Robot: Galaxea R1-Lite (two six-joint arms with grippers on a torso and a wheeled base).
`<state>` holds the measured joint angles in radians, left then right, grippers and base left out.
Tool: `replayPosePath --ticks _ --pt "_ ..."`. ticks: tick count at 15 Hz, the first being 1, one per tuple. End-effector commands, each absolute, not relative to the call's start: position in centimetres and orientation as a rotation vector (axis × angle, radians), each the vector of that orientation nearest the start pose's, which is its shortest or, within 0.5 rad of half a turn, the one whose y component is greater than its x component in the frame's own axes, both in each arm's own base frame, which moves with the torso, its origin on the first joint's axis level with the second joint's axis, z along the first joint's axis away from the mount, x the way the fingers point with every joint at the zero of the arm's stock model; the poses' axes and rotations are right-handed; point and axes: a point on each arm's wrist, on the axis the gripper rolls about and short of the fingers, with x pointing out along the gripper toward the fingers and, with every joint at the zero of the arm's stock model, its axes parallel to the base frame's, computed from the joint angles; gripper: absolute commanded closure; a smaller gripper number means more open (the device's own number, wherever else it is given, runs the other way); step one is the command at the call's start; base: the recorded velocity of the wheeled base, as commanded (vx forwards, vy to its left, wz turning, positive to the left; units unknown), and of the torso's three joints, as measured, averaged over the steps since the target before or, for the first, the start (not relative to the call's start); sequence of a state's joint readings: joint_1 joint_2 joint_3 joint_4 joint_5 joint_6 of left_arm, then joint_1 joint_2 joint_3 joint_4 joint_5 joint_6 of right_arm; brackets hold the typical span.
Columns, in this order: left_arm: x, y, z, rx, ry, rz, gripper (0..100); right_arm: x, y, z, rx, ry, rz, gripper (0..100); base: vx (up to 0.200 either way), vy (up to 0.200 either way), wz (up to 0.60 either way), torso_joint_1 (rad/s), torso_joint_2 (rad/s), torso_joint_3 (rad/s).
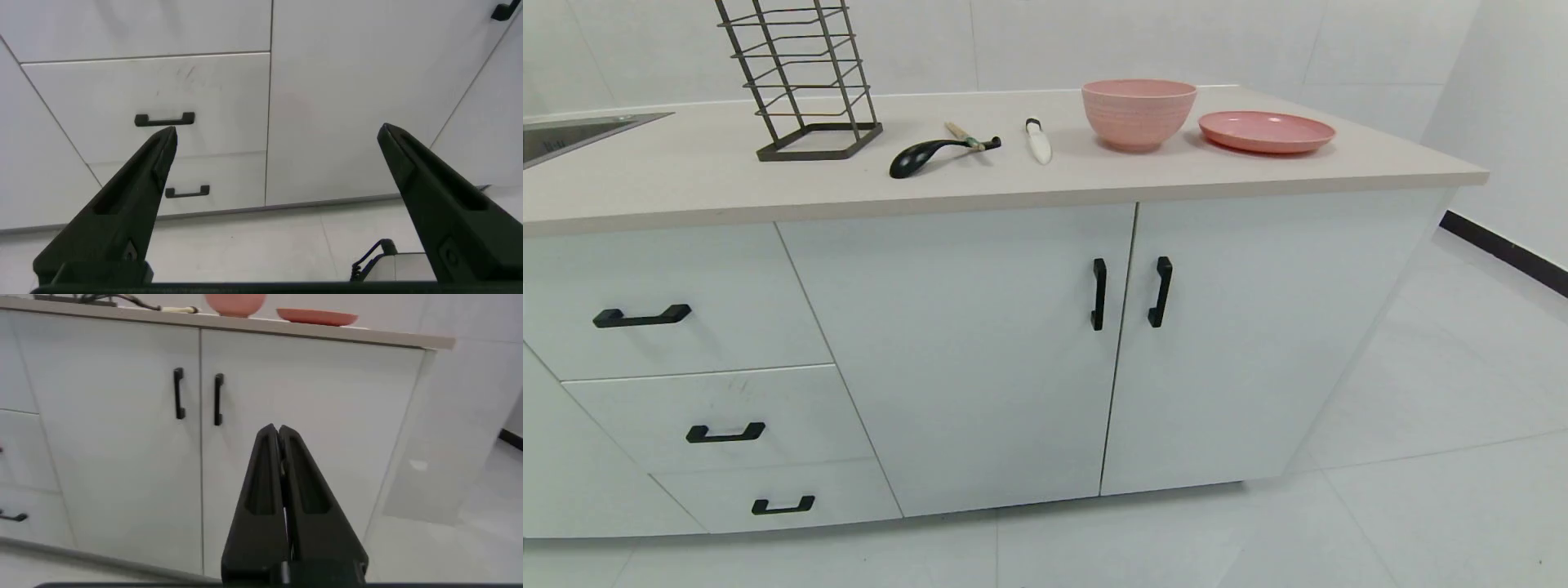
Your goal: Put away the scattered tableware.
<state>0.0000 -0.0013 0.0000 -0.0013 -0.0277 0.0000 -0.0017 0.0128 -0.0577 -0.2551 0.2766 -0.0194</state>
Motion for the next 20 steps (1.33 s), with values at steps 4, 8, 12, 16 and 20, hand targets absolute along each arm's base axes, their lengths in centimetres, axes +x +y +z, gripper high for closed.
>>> replayPosePath --ticks 4,8,12,16,20 --pt "-2.3 -0.1 7.6 0.000 -0.002 -0.028 0 2.7 1.3 16.8 -0.017 0.034 0.557 100 0.000 0.000 0.00 0.000 0.00 0.000" --pt "-2.3 -0.1 7.6 0.000 -0.002 -0.028 0 7.9 2.4 17.1 -0.033 0.084 0.568 100 0.000 0.000 0.00 0.000 0.00 0.000" --pt "-2.3 -0.1 7.6 0.000 -0.003 -0.028 0 13.7 3.7 16.0 -0.046 0.098 0.585 100 0.000 0.000 0.00 0.000 0.00 0.000" --pt "-2.3 -0.1 7.6 0.000 -0.003 -0.028 0 15.8 4.4 11.9 -0.094 0.138 0.616 0 0.000 0.000 0.00 0.000 0.00 0.000" --pt "-2.3 -0.1 7.6 0.002 -0.003 -0.029 0 18.9 6.1 11.7 -0.100 0.090 0.742 0 0.000 0.000 0.00 0.000 0.00 0.000"
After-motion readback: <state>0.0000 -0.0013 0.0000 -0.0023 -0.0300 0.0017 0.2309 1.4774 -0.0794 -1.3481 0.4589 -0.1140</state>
